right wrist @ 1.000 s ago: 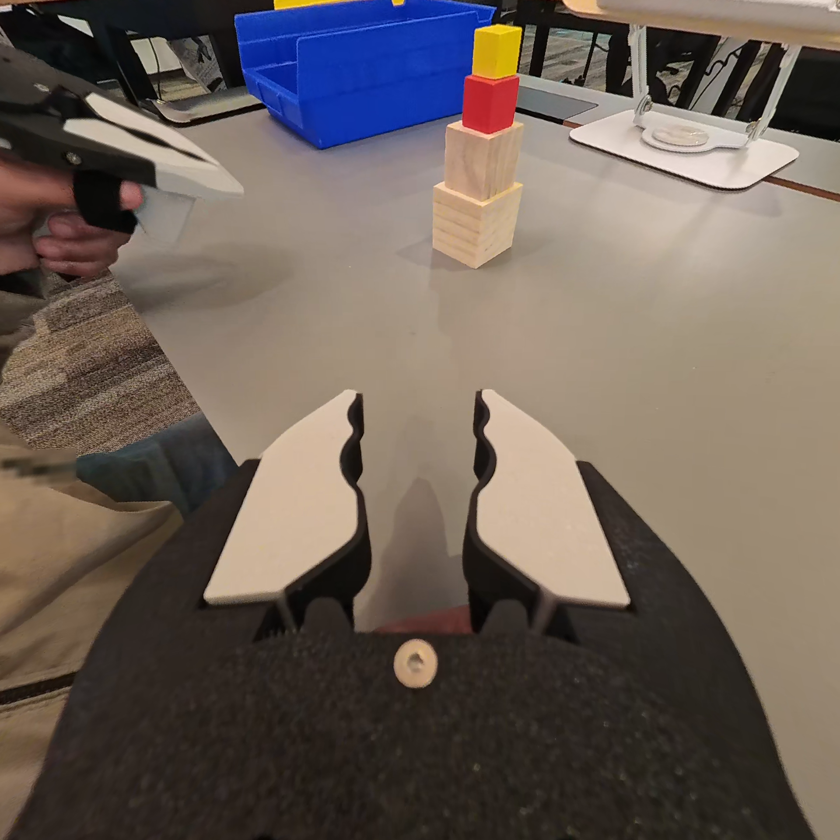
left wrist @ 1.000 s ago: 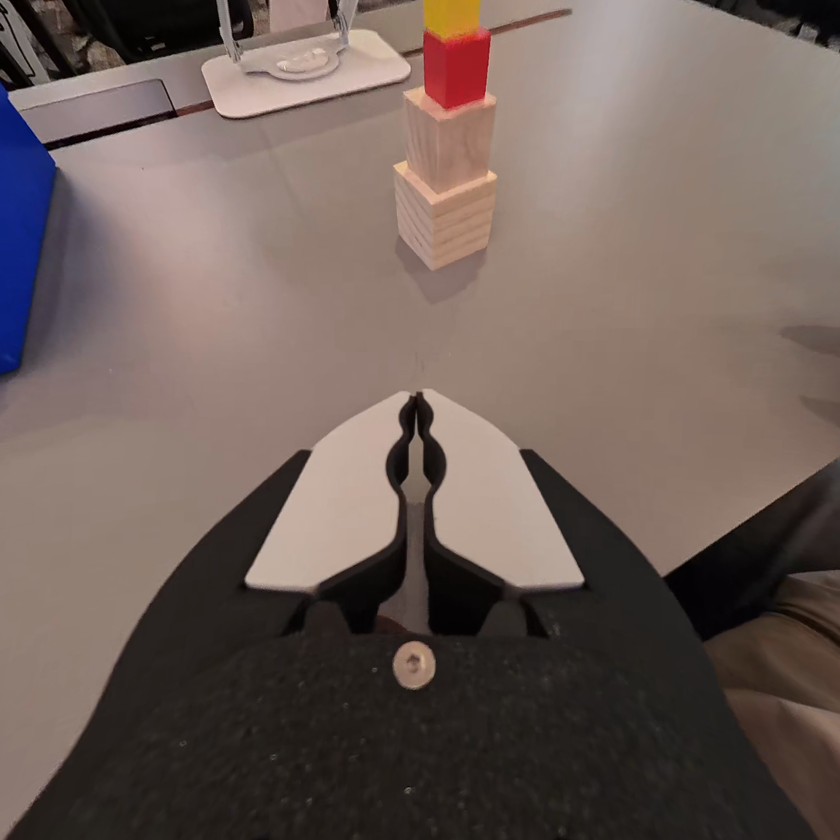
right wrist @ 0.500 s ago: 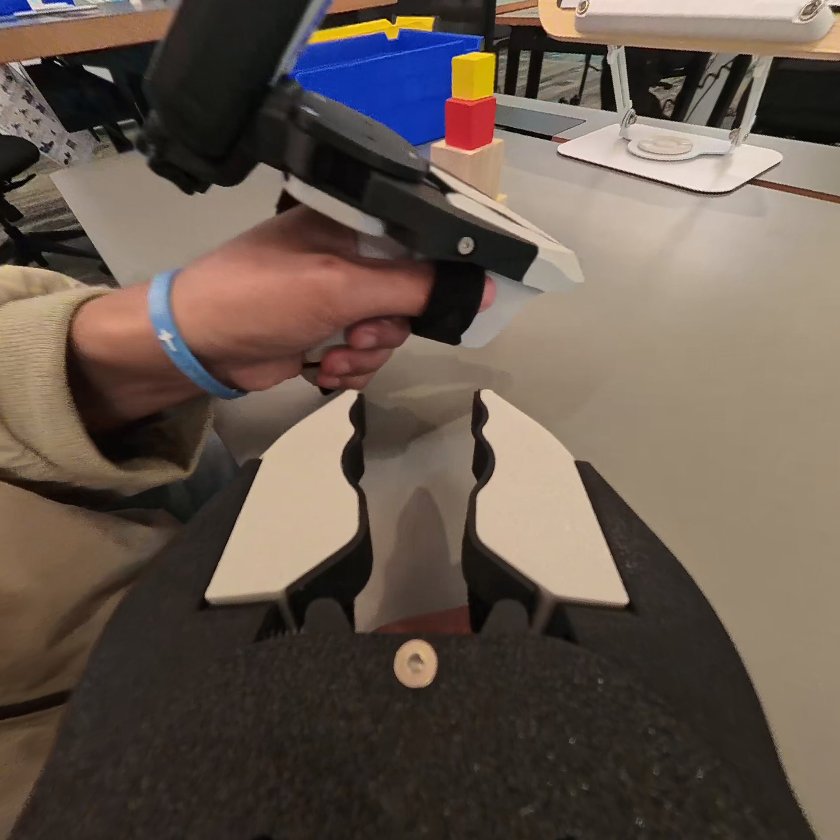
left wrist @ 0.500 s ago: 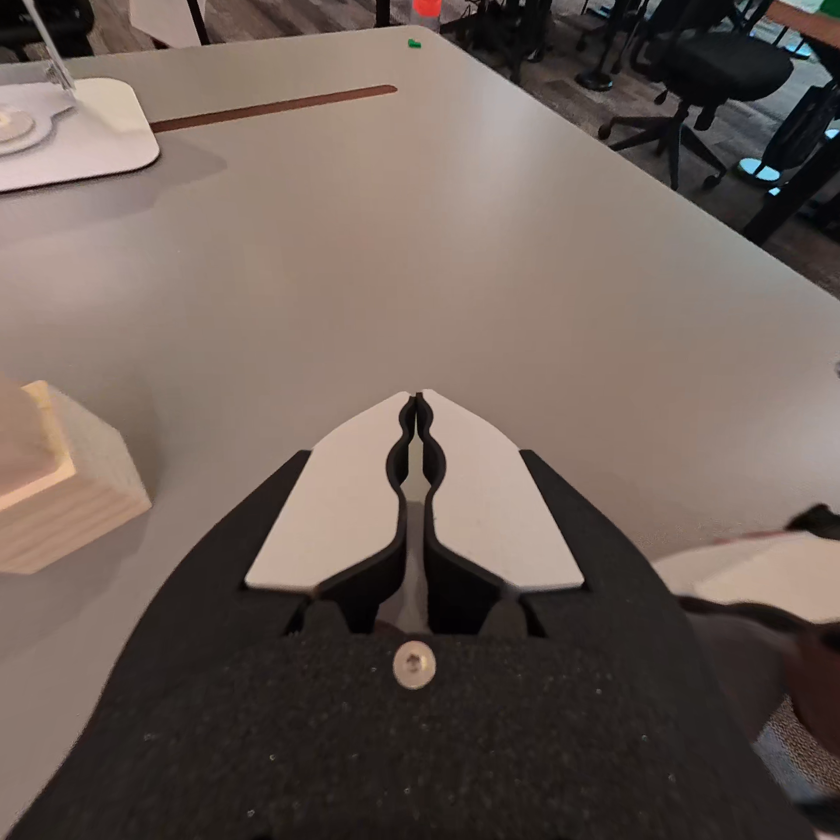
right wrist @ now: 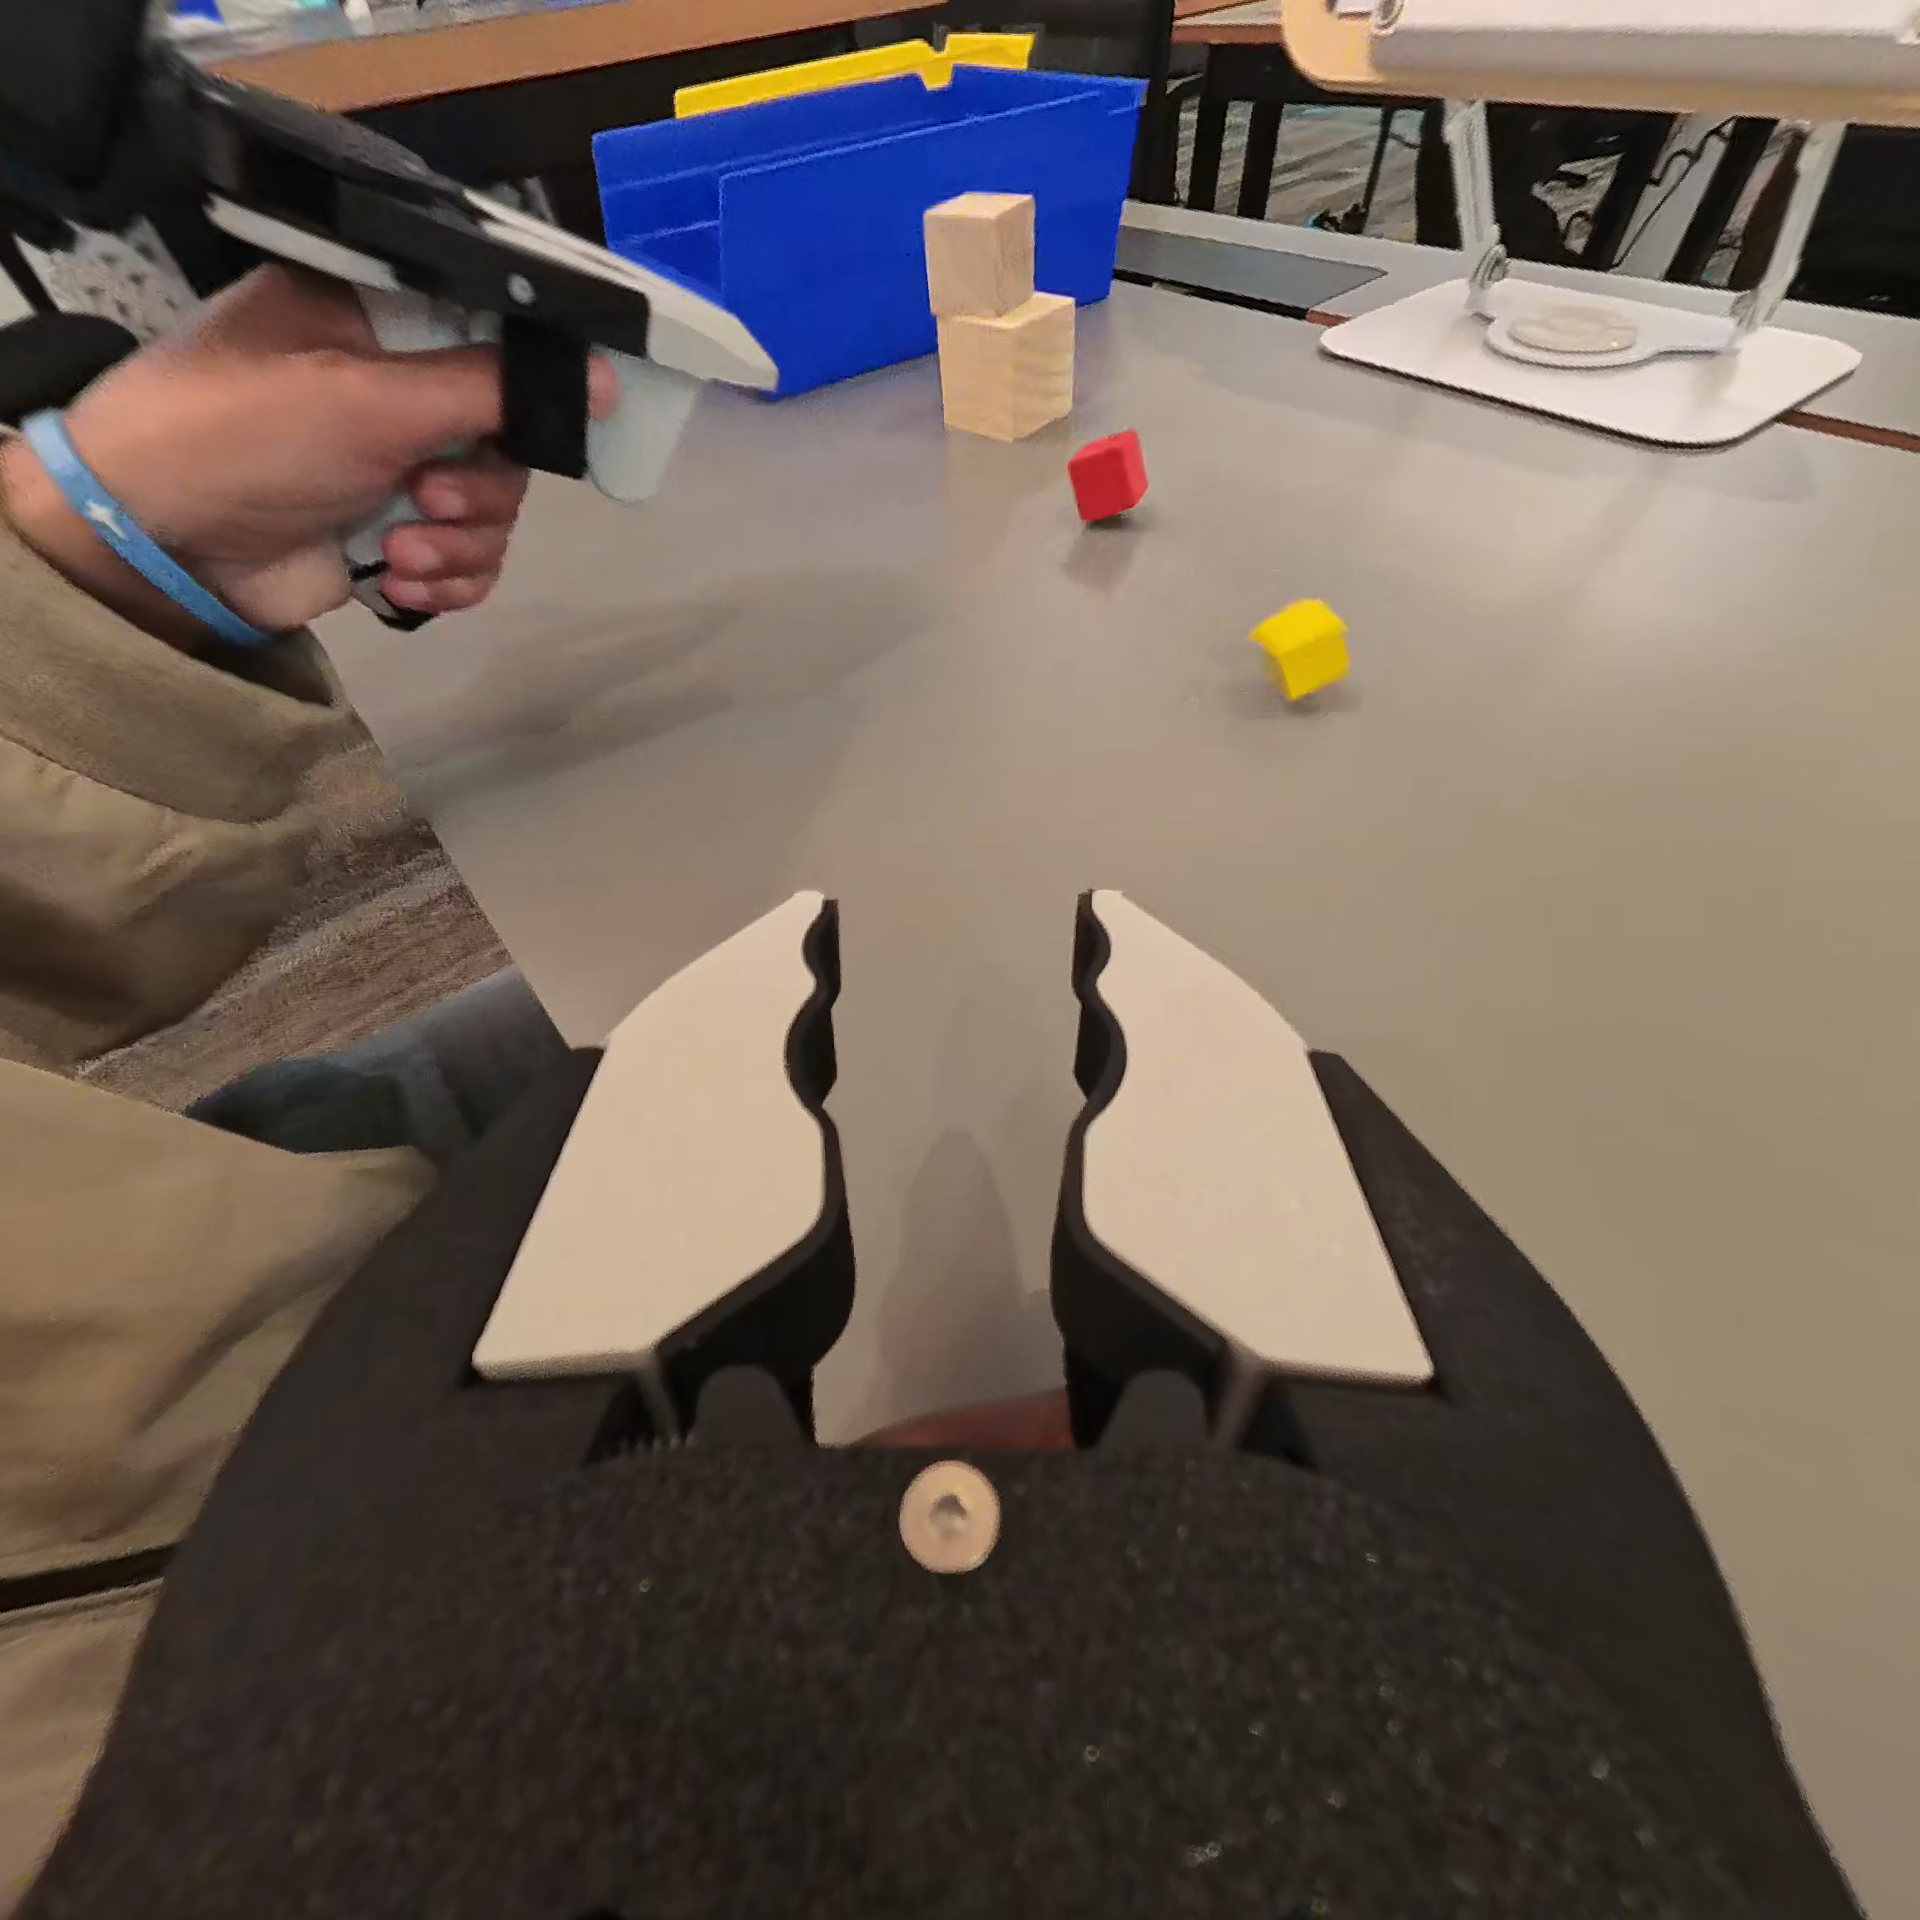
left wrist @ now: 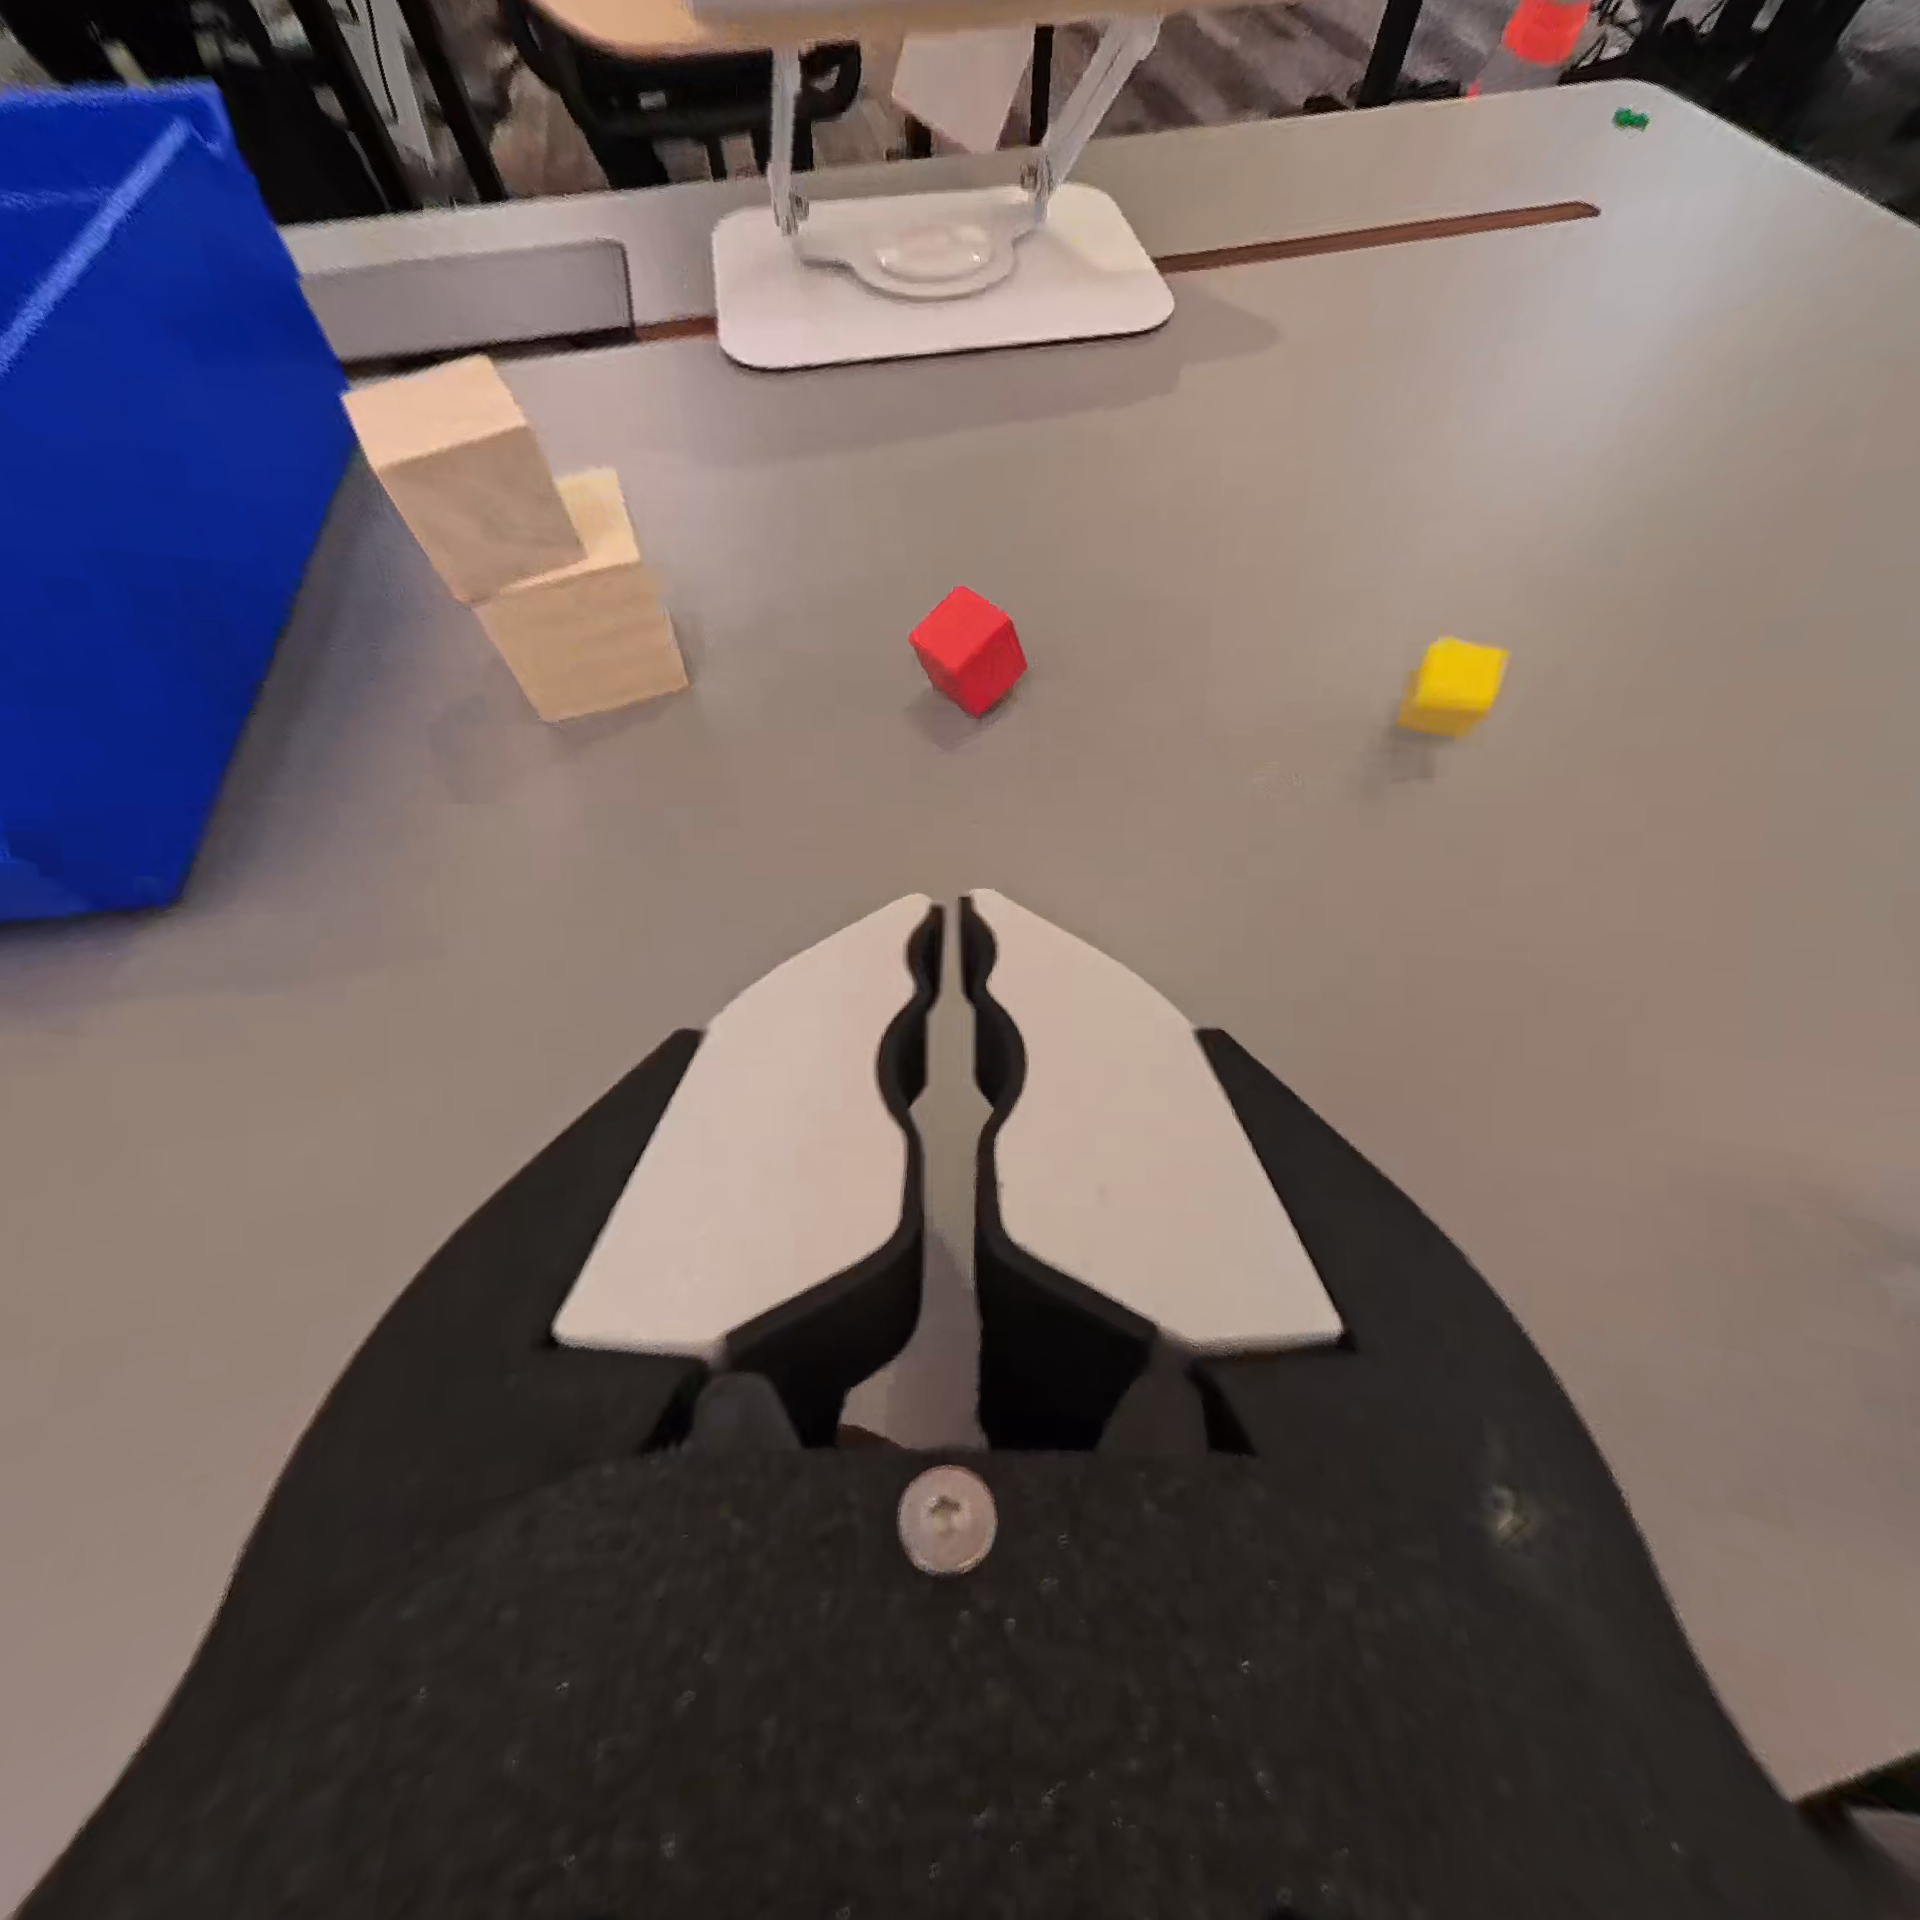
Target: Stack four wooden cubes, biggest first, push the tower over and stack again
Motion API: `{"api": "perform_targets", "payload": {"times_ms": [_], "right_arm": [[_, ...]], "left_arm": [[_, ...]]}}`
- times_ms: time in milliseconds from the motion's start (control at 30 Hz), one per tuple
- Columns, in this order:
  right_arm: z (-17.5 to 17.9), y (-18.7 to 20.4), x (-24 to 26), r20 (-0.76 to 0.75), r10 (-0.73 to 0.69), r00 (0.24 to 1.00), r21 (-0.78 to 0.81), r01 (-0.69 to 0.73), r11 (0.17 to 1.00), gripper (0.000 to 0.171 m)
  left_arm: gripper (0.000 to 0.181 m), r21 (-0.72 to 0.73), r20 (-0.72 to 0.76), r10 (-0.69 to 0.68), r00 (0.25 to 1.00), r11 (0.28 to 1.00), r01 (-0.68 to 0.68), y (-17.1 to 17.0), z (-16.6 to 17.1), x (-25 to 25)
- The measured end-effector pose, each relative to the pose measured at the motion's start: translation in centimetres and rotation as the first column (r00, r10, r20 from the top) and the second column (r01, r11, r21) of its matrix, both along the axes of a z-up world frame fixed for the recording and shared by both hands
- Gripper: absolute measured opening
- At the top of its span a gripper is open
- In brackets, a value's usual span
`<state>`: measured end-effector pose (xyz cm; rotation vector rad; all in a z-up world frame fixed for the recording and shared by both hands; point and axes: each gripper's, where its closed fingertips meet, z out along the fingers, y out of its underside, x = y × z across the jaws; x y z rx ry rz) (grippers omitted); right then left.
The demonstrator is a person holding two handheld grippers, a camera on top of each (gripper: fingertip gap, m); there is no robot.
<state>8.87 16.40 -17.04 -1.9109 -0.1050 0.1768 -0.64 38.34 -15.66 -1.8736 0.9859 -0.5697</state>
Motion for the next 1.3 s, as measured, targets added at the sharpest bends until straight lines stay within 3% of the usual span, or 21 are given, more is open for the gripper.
{"api": "perform_targets", "payload": {"times_ms": [67, 167, 300, 467, 567, 767, 1300], "right_arm": [[-0.1, 0.2, -0.3, 0.019, 0.002, 1.0, -0.007, -0.002, 1.0, 0.043], [0.0, 0.5, -0.9, 0.034, 0.016, 0.999, -0.015, -0.016, 1.0, 0.043], [0.3, 1.1, -1.1, 0.066, 0.006, 0.998, -0.018, -0.005, 1.0, 0.042], [-0.1, 2.5, 0.2, 0.049, -0.07, 0.996, -0.065, 0.073, 0.995, 0.043], [0.0, 3.1, 2.2, 0.027, -0.192, 0.981, -0.075, 0.193, 0.978, 0.054], [-0.6, 3.4, 3.8, -0.003, -0.288, 0.958, -0.088, 0.286, 0.954, 0.059], [-1.6, 3.6, 3.7, -0.009, -0.275, 0.961, -0.108, 0.273, 0.956, 0.057]], "left_arm": [[0.024, 0.027, 0.003, -0.001, 1.0, 1.0, 0.001, 0.3, 0.4, -1.4], [0.036, 0.045, 0.026, -0.017, 1.0, 0.999, 0.016, 0.5, 0.8, -3.3], [0.077, 0.054, 0.103, -0.027, 0.994, 0.998, 0.022, -0.1, 1.8, -5.1], [0.097, 0.105, 0.111, -0.059, 0.992, 0.993, 0.047, -1.8, 1.4, -4.8], [0.105, 0.096, 0.124, -0.029, 0.992, 0.995, 0.017, -2.0, 1.0, -4.7], [0.104, 0.067, 0.144, -0.022, 0.989, 0.998, 0.013, -2.7, -0.6, -4.3], [0.093, 0.029, 0.126, 0.02, 0.992, 0.999, -0.023, -2.0, -1.1, -4.6]]}}
